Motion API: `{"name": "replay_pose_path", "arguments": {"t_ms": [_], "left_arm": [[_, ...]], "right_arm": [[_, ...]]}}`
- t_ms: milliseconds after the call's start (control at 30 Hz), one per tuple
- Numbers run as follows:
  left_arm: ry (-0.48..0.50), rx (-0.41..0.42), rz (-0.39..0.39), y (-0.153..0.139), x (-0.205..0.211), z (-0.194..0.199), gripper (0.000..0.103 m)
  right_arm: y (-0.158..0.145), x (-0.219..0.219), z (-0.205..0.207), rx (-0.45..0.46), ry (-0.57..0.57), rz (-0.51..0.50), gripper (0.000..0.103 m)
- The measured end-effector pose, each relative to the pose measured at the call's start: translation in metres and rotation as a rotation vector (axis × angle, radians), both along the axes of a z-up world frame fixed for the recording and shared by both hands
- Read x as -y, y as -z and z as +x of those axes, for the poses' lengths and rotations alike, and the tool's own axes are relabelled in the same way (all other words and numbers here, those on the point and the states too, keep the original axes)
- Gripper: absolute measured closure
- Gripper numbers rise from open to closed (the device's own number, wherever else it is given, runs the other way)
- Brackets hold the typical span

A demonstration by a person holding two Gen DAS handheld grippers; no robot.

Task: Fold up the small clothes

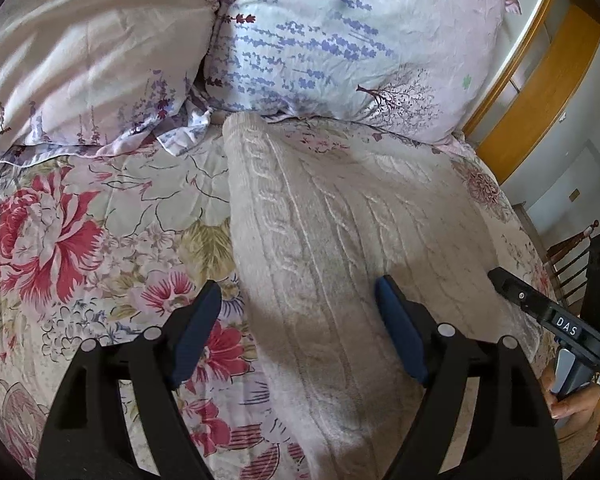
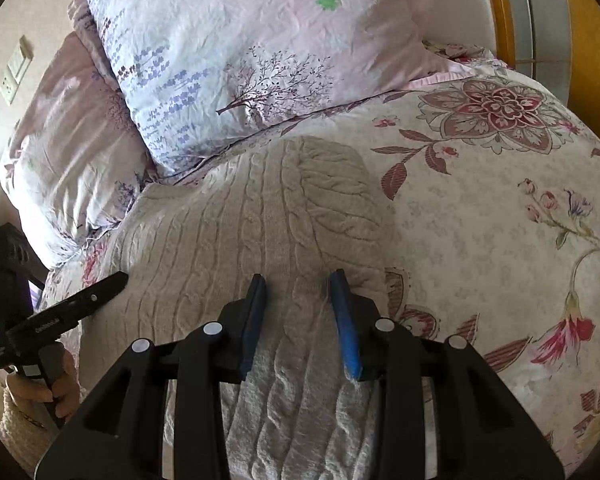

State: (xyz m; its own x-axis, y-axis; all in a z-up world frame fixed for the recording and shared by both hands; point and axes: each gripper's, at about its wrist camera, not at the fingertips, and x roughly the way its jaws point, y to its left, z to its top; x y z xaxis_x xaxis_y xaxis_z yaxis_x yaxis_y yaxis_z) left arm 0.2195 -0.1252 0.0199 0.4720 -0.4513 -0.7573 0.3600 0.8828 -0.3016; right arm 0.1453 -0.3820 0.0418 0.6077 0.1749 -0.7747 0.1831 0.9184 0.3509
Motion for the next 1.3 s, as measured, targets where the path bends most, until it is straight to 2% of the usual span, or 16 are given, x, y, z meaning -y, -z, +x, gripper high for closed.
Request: {"name": "replay_pose_path", "arguments": {"t_ms": [100,133,167,233,267,300,467,567,700,800,933,1100,1133,1167,1233,1300], "left_arm": [[-0.001,-0.034,-0.044,0.0,-0.007,0.004,0.023],[-0.001,-0.056,-0.073,0.001,-0.01,0.006,0.023],[-0.004,-0.089,-0.113,0.001,-0.016,0.008,0.022],[-0.008,-0.187,-0.236,0.007,-0.029,0.017,0.022],[-0.011,-0.226,-0.283,0.01,-0.034,0.02,0.022],[-0.018,-0.25,-0.329,0.012,-0.039,0.023,0.022],[-0.005,-0.306,-0.436,0.015,-0.044,0.027,0.022],[0.01,-0.323,-0.467,0.017,-0.042,0.027,0.024],[0.019,-0.333,-0.465,0.02,-0.037,0.027,0.027],[0.018,-0.335,-0.472,0.02,-0.037,0.027,0.028],[0.011,-0.335,-0.481,0.024,-0.04,0.028,0.036],[0.01,-0.314,-0.472,0.022,-0.043,0.026,0.04],[0.01,-0.314,-0.472,0.022,-0.043,0.026,0.042],[0.008,-0.316,-0.476,0.022,-0.043,0.025,0.042],[0.009,-0.316,-0.478,0.022,-0.042,0.026,0.043],[0.003,-0.314,-0.478,0.022,-0.041,0.026,0.046]], "right_arm": [[-0.007,0.003,0.002,-0.026,0.007,0.024,0.066],[-0.012,0.007,0.002,-0.039,0.009,0.061,0.059],[-0.016,0.012,0.002,-0.035,0.014,0.101,0.047],[-0.024,0.024,-0.001,-0.007,0.043,0.159,0.03],[-0.028,0.031,-0.002,0.004,0.063,0.173,0.023],[-0.03,0.039,-0.002,0.009,0.082,0.187,0.022],[-0.01,0.069,0.014,-0.078,0.102,0.36,0.022],[0.005,0.07,0.026,-0.128,0.076,0.403,0.022],[0.018,0.066,0.036,-0.16,0.042,0.422,0.023],[0.021,0.065,0.04,-0.161,0.007,0.444,0.03],[0.028,0.056,0.047,-0.182,-0.06,0.489,0.044],[0.032,0.054,0.047,-0.165,-0.095,0.552,0.045],[0.035,0.054,0.047,-0.171,-0.112,0.578,0.049],[0.036,0.052,0.047,-0.173,-0.125,0.569,0.053],[0.034,0.049,0.047,-0.168,-0.133,0.546,0.055],[0.034,0.046,0.046,-0.16,-0.137,0.541,0.065]]}}
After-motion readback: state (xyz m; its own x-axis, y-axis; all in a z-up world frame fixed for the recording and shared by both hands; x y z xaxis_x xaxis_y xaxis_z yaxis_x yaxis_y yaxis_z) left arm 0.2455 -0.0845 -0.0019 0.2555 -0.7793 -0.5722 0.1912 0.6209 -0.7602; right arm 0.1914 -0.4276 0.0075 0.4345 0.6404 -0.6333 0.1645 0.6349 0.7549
